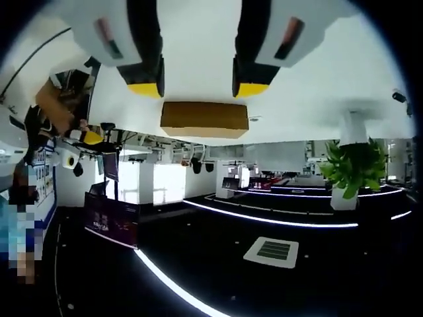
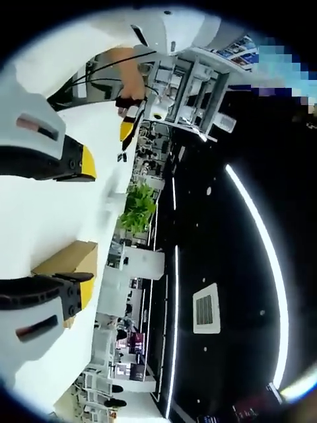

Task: Operate the shoe box by opening the lid, removing the specified soft item, and placing it in the target area until the item is outside and the box remains undamaged.

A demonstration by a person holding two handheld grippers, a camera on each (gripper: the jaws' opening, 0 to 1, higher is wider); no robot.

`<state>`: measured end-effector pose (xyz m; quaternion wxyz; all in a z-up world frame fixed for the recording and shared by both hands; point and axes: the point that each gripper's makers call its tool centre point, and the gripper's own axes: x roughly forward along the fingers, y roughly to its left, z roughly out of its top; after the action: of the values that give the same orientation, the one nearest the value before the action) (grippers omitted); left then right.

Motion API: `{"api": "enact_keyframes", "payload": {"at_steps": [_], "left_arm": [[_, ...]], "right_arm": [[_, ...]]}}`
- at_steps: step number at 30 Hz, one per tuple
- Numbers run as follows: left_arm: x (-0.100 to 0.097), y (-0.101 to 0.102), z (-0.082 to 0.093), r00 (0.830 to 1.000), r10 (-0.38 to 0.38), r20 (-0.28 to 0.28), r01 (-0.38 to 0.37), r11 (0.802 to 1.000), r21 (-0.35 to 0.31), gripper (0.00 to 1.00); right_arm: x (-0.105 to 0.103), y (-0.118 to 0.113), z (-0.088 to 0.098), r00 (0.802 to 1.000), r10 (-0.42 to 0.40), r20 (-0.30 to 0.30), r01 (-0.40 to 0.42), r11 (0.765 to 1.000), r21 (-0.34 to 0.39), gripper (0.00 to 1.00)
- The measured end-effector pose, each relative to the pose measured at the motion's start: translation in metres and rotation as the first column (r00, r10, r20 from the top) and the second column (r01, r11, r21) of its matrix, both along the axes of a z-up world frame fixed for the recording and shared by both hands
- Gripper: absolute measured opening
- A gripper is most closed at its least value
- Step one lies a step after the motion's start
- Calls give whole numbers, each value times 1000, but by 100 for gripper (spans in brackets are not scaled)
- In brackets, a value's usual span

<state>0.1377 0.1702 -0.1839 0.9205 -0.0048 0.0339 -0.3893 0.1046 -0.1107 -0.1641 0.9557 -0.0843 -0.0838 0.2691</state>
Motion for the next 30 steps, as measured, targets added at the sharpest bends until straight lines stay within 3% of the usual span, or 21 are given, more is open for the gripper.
{"api": "enact_keyframes", "payload": {"at_steps": [6, 12, 24, 30], "left_arm": [[4, -9, -13, 999, -53, -5, 54, 996, 75, 42], [17, -11, -20, 997, -66, -41, 69, 996, 52, 44], [29, -20, -17, 997, -76, -28, 78, 993, 93, 43], [36, -32, -8, 998, -68, -12, 69, 995, 75, 43]], "right_arm": [[6, -9, -3, 997, -45, 64, 44, 999, 22, 52], [7, -5, -8, 998, -36, 48, 36, 999, 12, 53], [12, -2, -19, 999, -45, 17, 45, 999, -13, 51], [12, -6, -16, 996, -81, 44, 83, 996, -43, 45]]}}
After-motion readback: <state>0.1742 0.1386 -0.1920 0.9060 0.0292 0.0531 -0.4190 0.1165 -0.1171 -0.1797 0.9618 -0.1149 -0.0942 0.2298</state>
